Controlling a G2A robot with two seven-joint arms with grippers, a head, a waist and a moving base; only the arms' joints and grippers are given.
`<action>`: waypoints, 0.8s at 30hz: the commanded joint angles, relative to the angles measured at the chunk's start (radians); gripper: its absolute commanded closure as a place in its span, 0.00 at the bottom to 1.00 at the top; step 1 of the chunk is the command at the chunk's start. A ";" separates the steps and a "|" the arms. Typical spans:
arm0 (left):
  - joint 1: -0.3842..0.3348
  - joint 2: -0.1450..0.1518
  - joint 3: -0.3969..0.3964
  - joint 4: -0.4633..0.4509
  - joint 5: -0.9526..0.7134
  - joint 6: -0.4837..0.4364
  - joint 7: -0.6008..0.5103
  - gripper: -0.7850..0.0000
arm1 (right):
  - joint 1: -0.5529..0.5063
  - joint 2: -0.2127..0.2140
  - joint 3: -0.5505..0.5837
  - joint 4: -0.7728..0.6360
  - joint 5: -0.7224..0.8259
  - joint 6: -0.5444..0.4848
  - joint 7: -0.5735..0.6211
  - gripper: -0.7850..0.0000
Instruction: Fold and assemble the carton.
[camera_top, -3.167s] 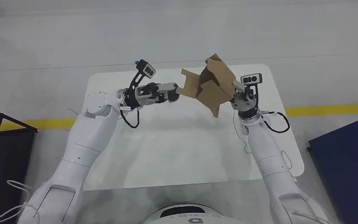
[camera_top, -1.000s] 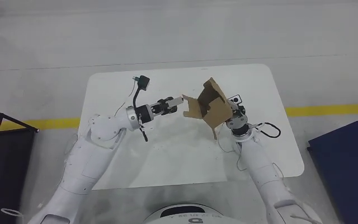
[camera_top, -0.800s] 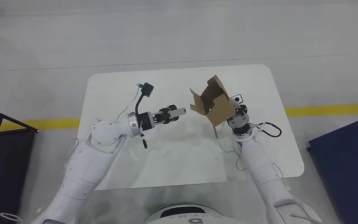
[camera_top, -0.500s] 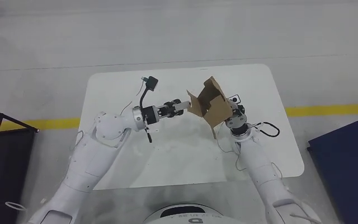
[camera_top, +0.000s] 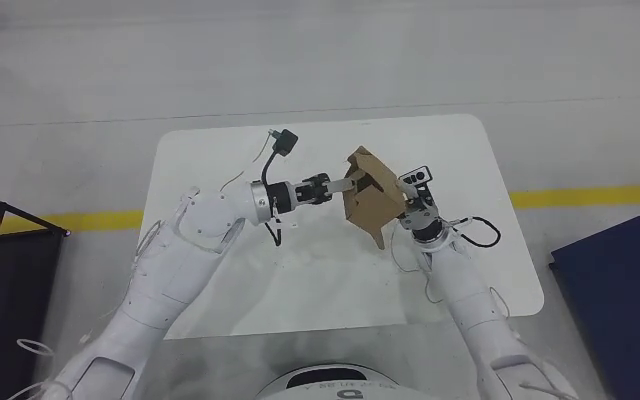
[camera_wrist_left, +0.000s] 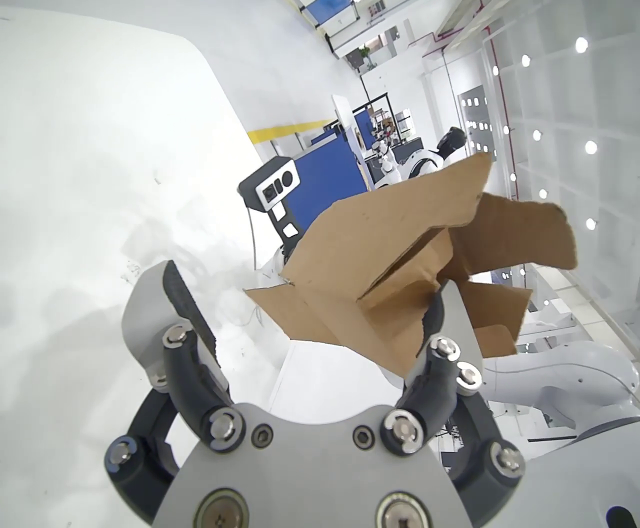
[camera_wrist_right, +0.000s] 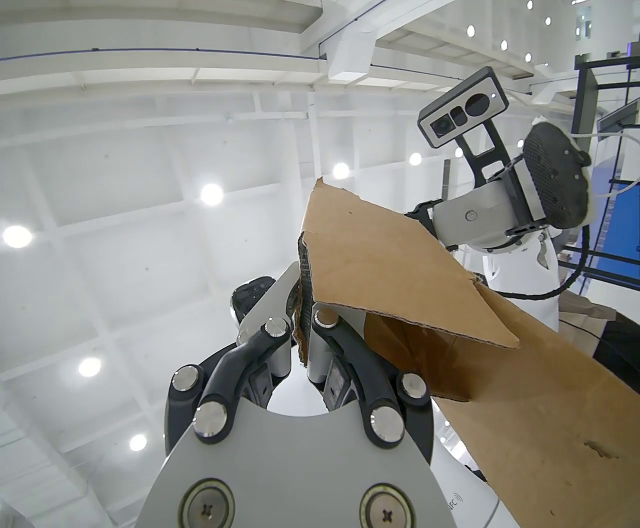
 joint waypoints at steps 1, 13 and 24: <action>0.002 0.000 -0.003 -0.003 0.002 -0.004 0.004 0.00 | 0.001 0.006 0.014 -0.020 -0.011 0.008 0.000 1.00; 0.007 0.000 0.002 -0.012 0.028 -0.002 0.016 0.00 | -0.034 0.025 0.043 -0.117 -0.100 0.036 -0.048 1.00; 0.001 0.005 0.017 -0.038 0.184 0.058 0.031 0.00 | -0.063 0.034 0.050 -0.167 -0.140 0.032 -0.092 1.00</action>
